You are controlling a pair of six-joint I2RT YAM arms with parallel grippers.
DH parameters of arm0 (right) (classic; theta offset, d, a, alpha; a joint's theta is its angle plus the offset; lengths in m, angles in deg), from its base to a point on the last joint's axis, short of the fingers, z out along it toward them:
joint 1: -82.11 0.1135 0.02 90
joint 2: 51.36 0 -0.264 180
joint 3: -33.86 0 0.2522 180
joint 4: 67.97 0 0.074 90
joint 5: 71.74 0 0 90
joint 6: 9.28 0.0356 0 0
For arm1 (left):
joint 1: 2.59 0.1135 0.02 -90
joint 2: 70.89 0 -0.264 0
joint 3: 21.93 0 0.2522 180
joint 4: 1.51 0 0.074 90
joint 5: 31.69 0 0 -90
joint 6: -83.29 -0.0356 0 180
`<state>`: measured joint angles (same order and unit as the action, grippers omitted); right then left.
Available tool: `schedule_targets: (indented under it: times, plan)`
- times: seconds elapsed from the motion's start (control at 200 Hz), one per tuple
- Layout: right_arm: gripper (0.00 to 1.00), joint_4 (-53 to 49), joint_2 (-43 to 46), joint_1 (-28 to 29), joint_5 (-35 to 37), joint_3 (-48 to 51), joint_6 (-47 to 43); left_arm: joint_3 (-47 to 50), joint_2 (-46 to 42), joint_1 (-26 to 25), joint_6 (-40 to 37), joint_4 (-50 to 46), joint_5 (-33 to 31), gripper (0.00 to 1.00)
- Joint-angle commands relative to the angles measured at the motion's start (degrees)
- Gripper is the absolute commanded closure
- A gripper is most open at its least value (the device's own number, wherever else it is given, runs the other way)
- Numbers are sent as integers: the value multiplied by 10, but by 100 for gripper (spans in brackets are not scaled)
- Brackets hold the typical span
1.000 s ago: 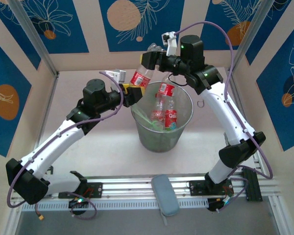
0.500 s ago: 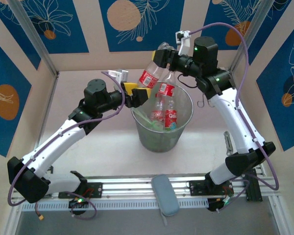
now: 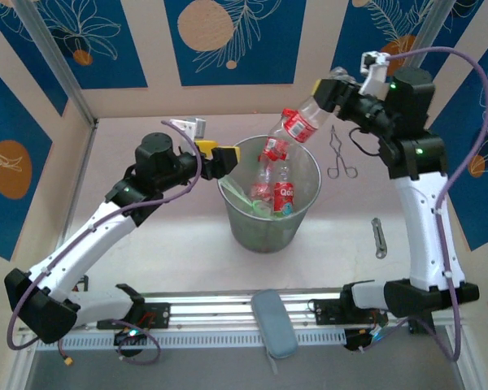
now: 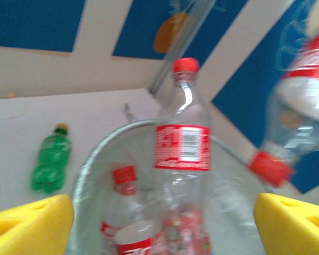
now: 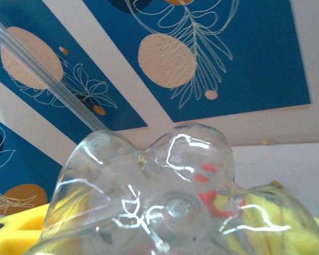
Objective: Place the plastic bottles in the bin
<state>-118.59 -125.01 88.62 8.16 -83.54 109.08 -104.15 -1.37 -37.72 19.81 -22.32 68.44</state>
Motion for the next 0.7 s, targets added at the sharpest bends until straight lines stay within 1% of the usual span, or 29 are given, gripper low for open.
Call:
schedule_targets:
  times: [0.0,0.045,0.195,0.335,0.535,0.695]
  plan:
    - [39,-78,7,-17,-39,10,-27,-29,26,4,-44,-67,-72,15]
    - [39,-90,5,-27,-46,13,-33,-36,39,5,-47,-73,-76,16]
    - [39,-106,3,-54,-71,37,-35,-44,71,5,-44,-70,-61,18]
    - [39,-102,1,-63,-78,62,-37,-40,87,5,-36,-61,-52,20]
    - [38,-86,-8,-58,-95,101,-31,-40,100,5,-28,-56,-41,26]
    - [37,-60,-10,-34,-102,143,-16,-42,104,5,-24,-55,-40,30]
